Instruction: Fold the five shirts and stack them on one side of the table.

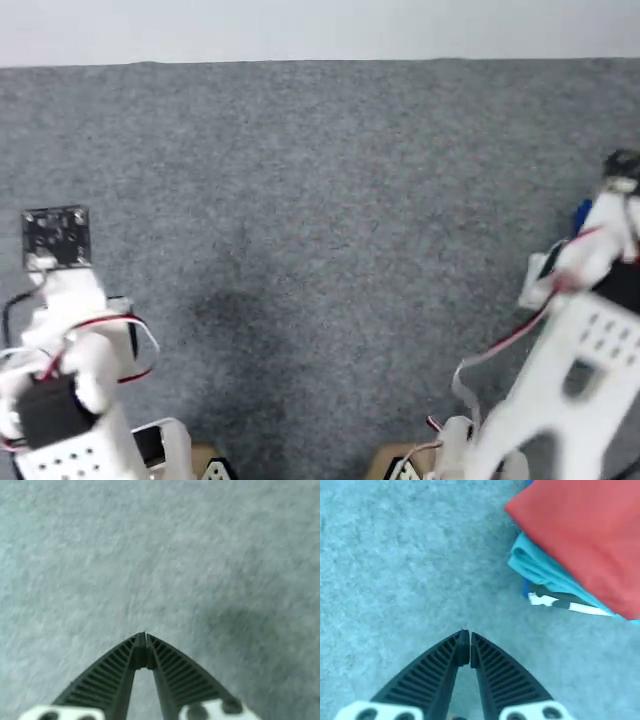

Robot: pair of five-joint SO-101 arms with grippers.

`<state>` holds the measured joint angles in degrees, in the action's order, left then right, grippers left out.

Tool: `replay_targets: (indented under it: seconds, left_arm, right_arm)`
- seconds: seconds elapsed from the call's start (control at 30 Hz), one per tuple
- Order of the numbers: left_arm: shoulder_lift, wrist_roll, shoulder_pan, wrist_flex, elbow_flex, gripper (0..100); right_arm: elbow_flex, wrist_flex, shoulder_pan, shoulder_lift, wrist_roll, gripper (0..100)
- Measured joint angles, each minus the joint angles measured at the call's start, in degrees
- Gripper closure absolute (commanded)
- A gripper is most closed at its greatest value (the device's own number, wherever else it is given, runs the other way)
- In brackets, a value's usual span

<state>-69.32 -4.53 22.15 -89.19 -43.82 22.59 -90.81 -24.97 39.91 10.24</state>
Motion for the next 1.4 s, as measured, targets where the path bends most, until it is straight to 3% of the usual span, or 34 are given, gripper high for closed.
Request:
replay_targets:
  seconds: [0.2,0.5,0.83,1.1,1.4]
  left_arm:
    - [-12.75,1.32,-6.24,12.31,-18.11,99]
    - [-26.37,1.32,-11.34,18.37,-37.63,99]
    - [-34.2,1.49,-15.03,23.38,-51.6,99]
    - [-34.2,1.49,-15.47,25.05,-52.75,99]
    - [-34.2,1.58,-15.38,18.81,-52.75,99]
  right_arm:
    - [24.35,13.63,5.01,21.89,-3.25,99.0]
    - [48.26,25.14,13.1,43.96,-3.52,99.0]
    - [67.08,25.76,21.45,63.47,-3.52,99.0]
    - [72.97,25.58,26.55,63.12,-3.52,99.0]
    - [73.05,17.67,26.55,63.12,-3.52,99.0]
